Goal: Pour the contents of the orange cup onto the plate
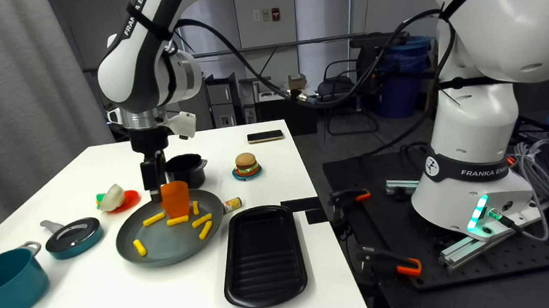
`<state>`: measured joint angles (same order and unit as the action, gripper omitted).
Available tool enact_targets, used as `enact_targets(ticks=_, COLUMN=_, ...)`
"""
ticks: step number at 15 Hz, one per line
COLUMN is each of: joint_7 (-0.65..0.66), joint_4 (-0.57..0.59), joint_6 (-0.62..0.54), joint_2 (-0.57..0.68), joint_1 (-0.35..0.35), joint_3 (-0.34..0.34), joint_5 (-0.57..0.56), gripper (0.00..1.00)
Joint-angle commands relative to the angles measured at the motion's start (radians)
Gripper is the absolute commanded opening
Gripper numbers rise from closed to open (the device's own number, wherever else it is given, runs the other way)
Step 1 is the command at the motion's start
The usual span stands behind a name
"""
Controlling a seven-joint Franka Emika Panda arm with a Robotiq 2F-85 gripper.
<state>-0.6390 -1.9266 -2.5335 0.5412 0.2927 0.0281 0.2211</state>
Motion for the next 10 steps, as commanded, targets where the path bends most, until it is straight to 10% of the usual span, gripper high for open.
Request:
enact_targets(ticks=1, joint_7=0.008, joint_4=0.001, joint_6=0.001, joint_2=0.0, joint_1=0.018, joint_3=0.01, joint_5=-0.012, gripper=1.0)
enact_targets(ticks=10, joint_7=0.006, joint_4=0.001, joint_6=0.001, joint_2=0.0, joint_1=0.027, joint_3=0.006, joint_5=-0.011, gripper=1.0)
